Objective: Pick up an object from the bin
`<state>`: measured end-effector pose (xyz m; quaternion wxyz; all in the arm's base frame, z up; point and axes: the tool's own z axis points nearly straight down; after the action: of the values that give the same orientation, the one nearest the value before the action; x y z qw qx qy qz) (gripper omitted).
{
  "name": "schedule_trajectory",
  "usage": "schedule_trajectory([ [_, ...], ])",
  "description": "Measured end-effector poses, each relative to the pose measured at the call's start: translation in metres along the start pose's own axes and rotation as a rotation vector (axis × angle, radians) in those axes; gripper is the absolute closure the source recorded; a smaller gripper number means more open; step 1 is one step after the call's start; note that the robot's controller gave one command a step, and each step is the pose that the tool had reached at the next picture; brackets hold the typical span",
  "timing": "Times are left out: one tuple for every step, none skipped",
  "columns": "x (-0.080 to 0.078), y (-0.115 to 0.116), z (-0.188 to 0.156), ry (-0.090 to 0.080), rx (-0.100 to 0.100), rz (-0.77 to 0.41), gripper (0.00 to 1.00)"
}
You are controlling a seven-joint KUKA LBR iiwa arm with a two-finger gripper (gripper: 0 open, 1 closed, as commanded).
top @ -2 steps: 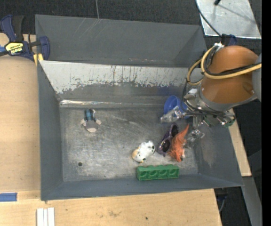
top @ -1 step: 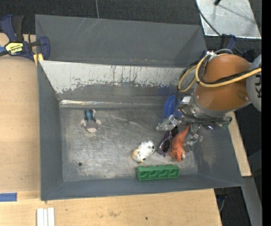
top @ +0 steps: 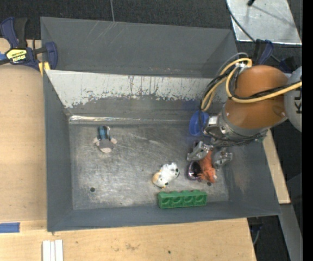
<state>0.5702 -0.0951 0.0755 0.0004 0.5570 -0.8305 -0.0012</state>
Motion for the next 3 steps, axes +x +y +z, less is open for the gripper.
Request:
schedule_trajectory([
  [0.0000,0.0000,0.0000,0.000,0.000,0.000,1.00],
  [0.0000,0.0003,-0.0015,0.000,0.000,0.000,1.00],
  [0.0002,0.0001,-0.0041,-0.001,0.003,0.001,1.00],
])
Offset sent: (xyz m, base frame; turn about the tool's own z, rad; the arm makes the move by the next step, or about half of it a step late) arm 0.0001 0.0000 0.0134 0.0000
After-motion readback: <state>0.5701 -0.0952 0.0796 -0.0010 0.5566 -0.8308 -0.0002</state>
